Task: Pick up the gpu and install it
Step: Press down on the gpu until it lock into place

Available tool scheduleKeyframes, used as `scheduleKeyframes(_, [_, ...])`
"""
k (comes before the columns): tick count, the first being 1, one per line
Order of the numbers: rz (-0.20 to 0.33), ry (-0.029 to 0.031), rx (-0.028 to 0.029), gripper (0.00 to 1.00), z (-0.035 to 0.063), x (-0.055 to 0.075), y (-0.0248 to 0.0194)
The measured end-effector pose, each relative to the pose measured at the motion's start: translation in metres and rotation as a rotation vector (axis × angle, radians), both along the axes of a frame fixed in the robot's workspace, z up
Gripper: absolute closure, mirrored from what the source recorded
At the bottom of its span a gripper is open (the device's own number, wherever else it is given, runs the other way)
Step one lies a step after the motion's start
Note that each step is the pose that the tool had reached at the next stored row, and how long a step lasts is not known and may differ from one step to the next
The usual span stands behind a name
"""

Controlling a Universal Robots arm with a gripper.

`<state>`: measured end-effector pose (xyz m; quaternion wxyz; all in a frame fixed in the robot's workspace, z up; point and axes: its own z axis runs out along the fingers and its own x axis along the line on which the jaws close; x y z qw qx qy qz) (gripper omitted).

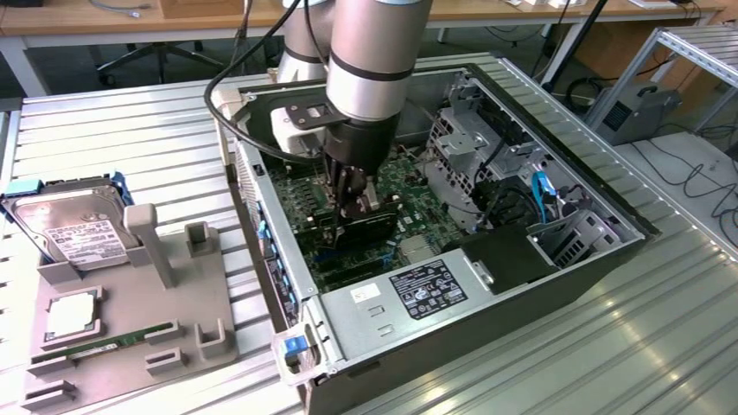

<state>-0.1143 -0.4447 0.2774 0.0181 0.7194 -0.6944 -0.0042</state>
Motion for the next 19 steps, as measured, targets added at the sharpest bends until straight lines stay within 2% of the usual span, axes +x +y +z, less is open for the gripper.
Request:
scheduleKeyframes(2, [0.0,-0.0001,0.0002,0.89,-0.0012,-0.0024,0.0018])
scheduleKeyframes(13, [0.0,0.0001,-0.0001,0.89,-0.0081,-0.0064,0.0016])
scheduleKeyframes(17, [0.0,-0.0001,0.0001,0.89,-0.0079,-0.0064,0.0013])
scheduleKeyframes(19, [0.0,-0.0012,0.0019,0.89,-0.0041,-0.0059,0.0015])
